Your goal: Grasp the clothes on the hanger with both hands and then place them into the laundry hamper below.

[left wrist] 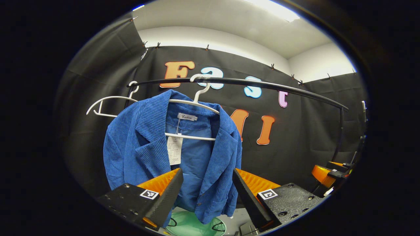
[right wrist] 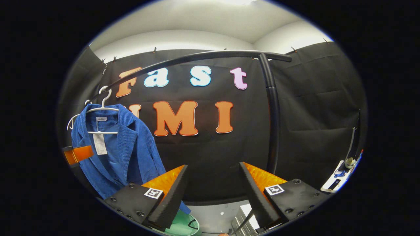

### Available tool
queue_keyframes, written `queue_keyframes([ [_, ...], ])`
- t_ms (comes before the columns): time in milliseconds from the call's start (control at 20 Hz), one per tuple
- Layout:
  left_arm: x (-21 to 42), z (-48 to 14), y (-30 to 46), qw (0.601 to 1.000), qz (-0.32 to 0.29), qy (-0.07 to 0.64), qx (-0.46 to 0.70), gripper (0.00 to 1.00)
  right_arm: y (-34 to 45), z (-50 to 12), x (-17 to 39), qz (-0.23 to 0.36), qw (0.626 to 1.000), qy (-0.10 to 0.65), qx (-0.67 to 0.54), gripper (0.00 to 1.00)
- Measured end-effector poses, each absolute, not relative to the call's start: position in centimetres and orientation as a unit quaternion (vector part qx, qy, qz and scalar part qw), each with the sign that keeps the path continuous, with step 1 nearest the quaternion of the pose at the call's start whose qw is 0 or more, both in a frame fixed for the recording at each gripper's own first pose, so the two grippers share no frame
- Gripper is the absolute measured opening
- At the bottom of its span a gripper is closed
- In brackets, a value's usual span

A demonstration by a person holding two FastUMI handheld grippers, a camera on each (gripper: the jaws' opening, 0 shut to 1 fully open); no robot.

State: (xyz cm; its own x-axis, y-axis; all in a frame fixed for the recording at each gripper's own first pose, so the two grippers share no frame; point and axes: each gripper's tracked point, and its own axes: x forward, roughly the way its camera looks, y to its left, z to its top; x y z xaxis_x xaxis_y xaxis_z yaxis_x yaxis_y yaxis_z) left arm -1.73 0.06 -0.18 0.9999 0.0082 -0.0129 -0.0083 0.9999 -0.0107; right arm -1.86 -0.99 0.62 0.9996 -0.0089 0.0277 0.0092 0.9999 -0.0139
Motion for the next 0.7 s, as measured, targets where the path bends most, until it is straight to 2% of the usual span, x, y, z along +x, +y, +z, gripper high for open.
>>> queue_keyframes([
  [50, -1.9, -0.3, 0.1, 1.0, 0.005, 0.008, -0.007, 0.95, -0.8, 0.7, -1.9, -0.003, 1.0, -0.015, -0.009, 0.98],
  [300, -2.6, -0.9, 1.4, 0.999, 0.028, 0.018, -0.002, 0.95, 1.0, 0.1, -1.9, 0.025, 1.0, -0.008, -0.012, 0.98],
  [650, -4.2, -1.8, 4.8, 0.996, 0.079, 0.03, -0.009, 0.95, 6.5, -2.1, 0.0, 0.106, 0.994, 0.026, -0.01, 0.98],
  [700, -4.4, -1.9, 5.2, 0.996, 0.086, 0.032, -0.01, 0.92, 7.3, -2.2, 0.4, 0.117, 0.993, 0.029, -0.01, 0.98],
])
